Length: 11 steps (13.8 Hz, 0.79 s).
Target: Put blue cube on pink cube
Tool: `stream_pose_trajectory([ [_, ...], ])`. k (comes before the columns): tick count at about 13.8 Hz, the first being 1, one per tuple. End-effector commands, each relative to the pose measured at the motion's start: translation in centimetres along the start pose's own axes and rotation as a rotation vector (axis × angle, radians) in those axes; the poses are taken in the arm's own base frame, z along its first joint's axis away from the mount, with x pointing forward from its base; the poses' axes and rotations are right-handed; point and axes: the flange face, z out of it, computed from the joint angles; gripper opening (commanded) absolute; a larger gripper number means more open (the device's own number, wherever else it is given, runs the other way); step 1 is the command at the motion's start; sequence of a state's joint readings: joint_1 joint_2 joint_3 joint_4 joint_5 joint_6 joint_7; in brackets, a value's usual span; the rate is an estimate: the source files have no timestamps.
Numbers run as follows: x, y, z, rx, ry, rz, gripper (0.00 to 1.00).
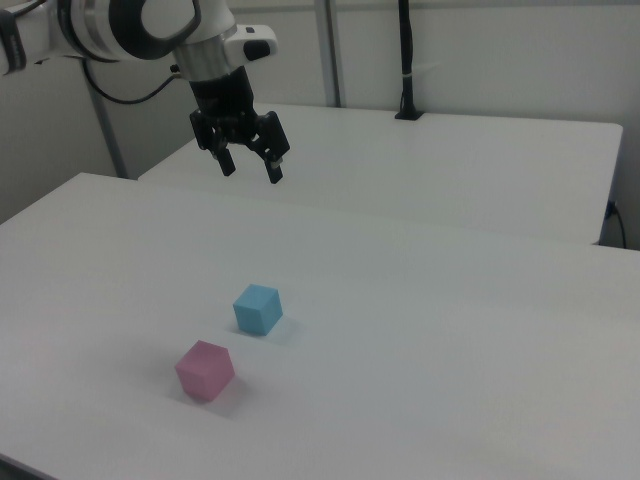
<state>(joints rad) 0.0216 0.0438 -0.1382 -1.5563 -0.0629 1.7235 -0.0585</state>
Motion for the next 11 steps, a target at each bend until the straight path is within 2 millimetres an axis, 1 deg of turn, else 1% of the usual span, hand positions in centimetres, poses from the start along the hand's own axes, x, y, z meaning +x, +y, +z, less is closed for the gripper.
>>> stream_pose_trajectory([
  [1, 0.4, -0.4, -0.6, -0.018, 0.011, -0.038, 1.0],
  [2, 0.3, -0.8, -0.6, -0.017, 0.001, -0.044, 1.0],
  [3, -0.2, -1.6, -0.6, -0.011, -0.039, -0.055, 1.0],
  [4, -0.3, -1.7, -1.6, -0.002, -0.049, -0.049, 1.0],
  [6, -0.4, -2.0, -1.9, 0.016, -0.044, 0.012, 1.0],
  [8, -0.5, -2.3, -2.0, 0.03, -0.041, 0.049, 1.0],
  [11, -0.6, -3.1, -1.3, 0.02, -0.06, 0.021, 1.0],
])
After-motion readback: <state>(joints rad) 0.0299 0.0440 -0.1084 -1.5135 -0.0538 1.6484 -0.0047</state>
